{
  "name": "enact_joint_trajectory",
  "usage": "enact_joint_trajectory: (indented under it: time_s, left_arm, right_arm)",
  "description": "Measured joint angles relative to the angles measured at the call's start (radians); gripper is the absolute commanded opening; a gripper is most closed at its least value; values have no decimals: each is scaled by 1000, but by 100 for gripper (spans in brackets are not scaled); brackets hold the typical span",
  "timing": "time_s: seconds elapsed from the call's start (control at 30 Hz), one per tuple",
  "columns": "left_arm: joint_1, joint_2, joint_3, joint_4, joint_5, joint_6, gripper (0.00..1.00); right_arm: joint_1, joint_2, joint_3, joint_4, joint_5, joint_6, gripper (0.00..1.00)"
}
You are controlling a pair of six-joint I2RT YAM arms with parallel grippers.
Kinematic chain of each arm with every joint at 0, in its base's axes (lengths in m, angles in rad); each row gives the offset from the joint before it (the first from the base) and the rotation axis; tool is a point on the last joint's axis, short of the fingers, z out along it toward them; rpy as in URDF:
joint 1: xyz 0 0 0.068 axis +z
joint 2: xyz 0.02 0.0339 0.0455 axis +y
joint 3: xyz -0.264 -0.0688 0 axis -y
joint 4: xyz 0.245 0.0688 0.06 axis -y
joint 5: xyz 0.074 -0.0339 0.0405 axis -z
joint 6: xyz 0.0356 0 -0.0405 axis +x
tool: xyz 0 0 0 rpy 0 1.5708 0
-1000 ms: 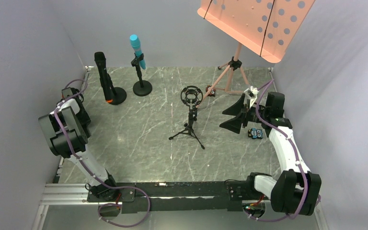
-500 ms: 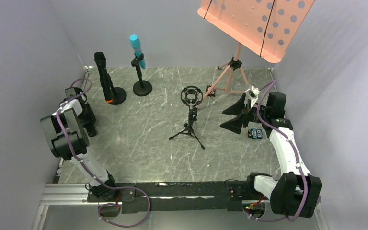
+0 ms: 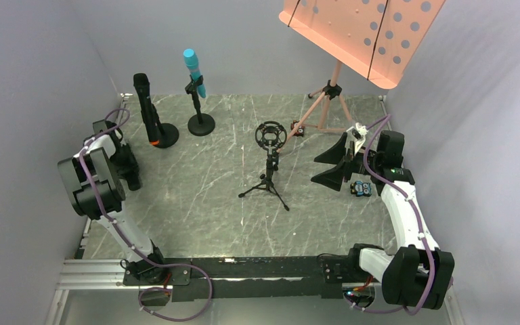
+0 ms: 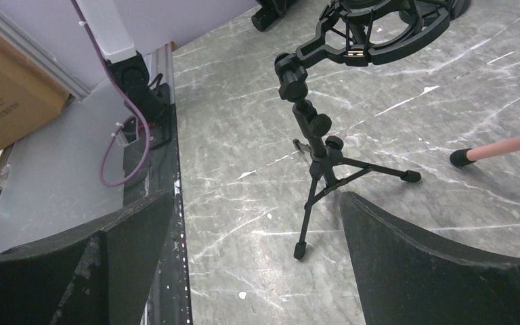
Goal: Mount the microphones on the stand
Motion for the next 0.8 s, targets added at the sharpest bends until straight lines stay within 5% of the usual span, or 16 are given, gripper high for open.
enact_joint_trajectory:
  time_s: [0.1, 0.3, 0.8]
  left_arm:
    - [6, -2, -1, 2, 10, 3, 2]
    - [10, -115, -100, 28, 40, 1, 0]
    - [-15, -916, -309, 216, 325, -80, 0]
  right_arm:
    - [-2, 0, 0, -3, 0, -5, 100]
    - [-5, 0, 0, -3, -2, -9, 100]
    - [-6, -6, 1, -31, -1, -45, 100]
